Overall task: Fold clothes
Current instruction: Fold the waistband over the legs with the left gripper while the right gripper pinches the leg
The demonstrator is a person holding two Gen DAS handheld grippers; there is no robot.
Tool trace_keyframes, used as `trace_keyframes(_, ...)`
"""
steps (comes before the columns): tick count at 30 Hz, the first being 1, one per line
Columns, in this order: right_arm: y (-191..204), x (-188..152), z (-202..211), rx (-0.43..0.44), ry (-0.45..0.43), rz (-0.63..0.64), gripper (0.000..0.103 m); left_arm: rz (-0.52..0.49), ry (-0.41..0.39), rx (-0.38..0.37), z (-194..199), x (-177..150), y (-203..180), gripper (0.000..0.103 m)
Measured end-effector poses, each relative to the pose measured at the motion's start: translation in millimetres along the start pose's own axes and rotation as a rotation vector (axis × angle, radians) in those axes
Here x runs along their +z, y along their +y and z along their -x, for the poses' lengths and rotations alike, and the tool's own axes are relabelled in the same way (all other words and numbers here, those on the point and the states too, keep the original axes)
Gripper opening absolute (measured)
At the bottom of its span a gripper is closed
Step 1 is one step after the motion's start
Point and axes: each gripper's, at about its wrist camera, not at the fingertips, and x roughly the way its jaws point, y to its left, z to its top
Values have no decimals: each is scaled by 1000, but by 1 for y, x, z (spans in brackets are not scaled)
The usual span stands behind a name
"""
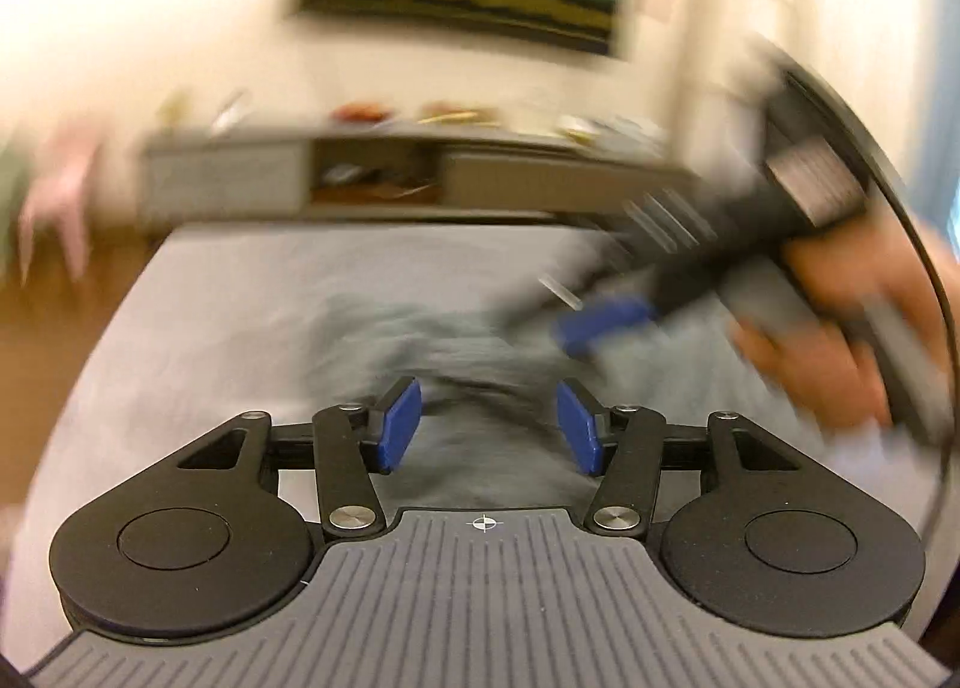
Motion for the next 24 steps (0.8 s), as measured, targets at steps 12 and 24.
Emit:
trace_keyframes(12,-3,-56,13,-197,1,121,9,286,223,-2,-48,-27,36,50)
trace_keyframes(24,-7,-74,66,-502,-155,110,47,393,230,-1,-63,-29,45,54)
